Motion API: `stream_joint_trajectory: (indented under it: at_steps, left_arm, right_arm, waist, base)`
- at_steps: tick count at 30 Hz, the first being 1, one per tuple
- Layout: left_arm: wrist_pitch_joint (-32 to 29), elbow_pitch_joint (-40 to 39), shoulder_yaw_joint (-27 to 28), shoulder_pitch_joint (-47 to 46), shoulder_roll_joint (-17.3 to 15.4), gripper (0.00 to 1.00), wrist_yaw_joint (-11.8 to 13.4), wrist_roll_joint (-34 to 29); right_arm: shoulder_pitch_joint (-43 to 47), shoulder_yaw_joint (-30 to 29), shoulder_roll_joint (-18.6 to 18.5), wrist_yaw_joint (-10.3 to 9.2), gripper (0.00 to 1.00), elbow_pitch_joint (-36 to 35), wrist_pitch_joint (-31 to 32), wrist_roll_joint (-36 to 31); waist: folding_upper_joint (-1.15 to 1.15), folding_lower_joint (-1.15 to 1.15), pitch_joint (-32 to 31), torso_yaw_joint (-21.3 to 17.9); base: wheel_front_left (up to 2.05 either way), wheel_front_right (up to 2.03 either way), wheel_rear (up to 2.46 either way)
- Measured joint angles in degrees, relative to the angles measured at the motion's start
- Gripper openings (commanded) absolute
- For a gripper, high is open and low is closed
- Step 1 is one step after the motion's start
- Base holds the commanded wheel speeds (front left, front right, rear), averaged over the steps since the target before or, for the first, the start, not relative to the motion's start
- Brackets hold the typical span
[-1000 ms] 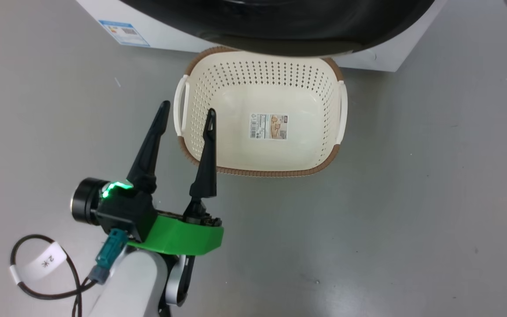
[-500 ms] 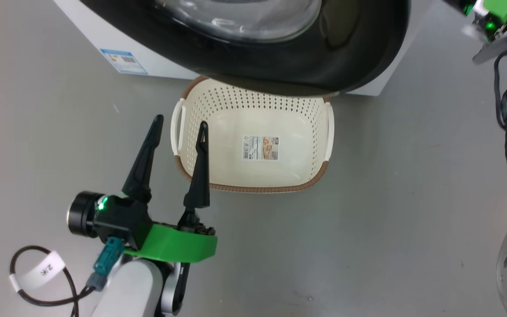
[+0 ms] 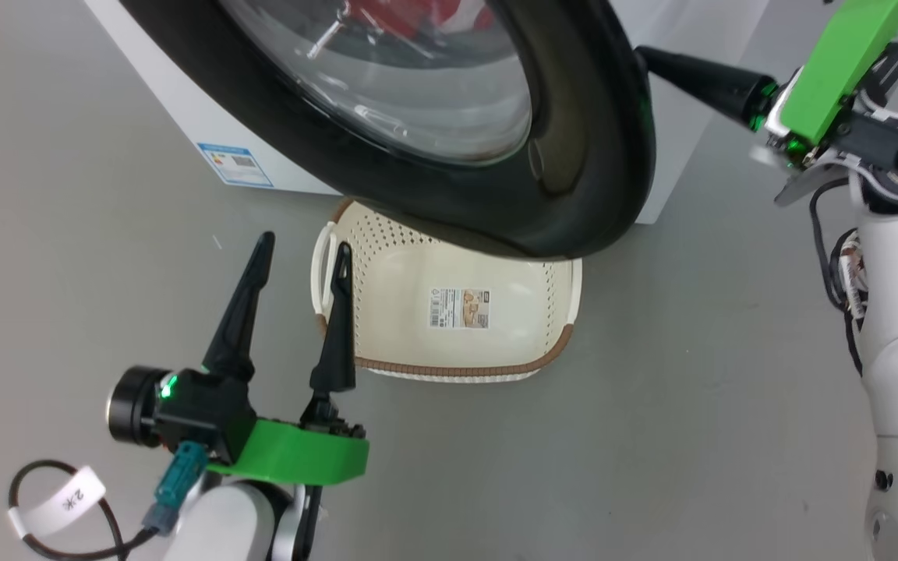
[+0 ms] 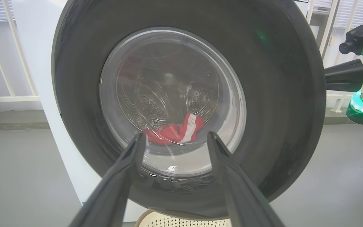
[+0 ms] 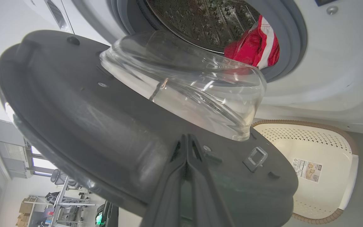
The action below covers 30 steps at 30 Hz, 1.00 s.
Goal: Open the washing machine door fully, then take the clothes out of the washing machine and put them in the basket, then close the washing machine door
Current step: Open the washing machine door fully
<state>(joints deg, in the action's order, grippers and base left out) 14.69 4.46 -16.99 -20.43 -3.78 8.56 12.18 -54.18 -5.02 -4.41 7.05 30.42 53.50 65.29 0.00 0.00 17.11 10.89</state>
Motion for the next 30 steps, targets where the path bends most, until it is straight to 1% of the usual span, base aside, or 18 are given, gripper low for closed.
stream_joint_trajectory:
  at_steps: [9, 15, 21, 26, 30]
  left_arm:
    - [-0.6, -1.0, 0.4, 2.4, -0.9, 1.00, 0.6, 0.5]
    - [-1.2, -2.0, 0.6, 5.0, -1.3, 1.00, 1.3, 0.7]
    - [-2.0, -3.3, 0.9, 6.3, -2.4, 1.00, 1.6, 1.4]
    - [-2.5, -3.9, 0.9, 6.7, -2.6, 1.00, 2.1, 1.6]
    - [-2.5, -4.1, 0.9, 7.1, -2.7, 1.00, 2.3, 1.8]
  right_arm:
    - [2.9, 4.2, 0.3, 0.00, 0.00, -1.7, 0.0, 3.6]
    - [6.4, 6.7, 0.3, 0.00, 0.00, -3.2, -0.3, 5.5]
    - [9.4, 9.4, 0.2, 0.01, 0.00, -3.9, -2.2, 7.0]
    - [11.7, 12.5, 0.3, 0.01, 0.00, -3.7, -3.2, 10.0]
    - [12.9, 14.6, 0.5, 0.01, 0.00, -3.6, -4.0, 10.9]
  waist:
    - [0.00, 0.00, -3.3, 0.4]
    - [0.00, 0.00, -5.4, 0.4]
    - [0.00, 0.00, -6.9, 0.6]
    - [0.00, 0.00, -7.5, 1.3]
    - [0.00, 0.00, -7.8, 1.9]
  base:
    - [0.00, 0.00, 0.00]
    - [0.00, 0.00, 0.00]
    - [0.00, 0.00, 0.00]
    - [0.00, 0.00, 0.00]
    - [0.00, 0.00, 0.00]
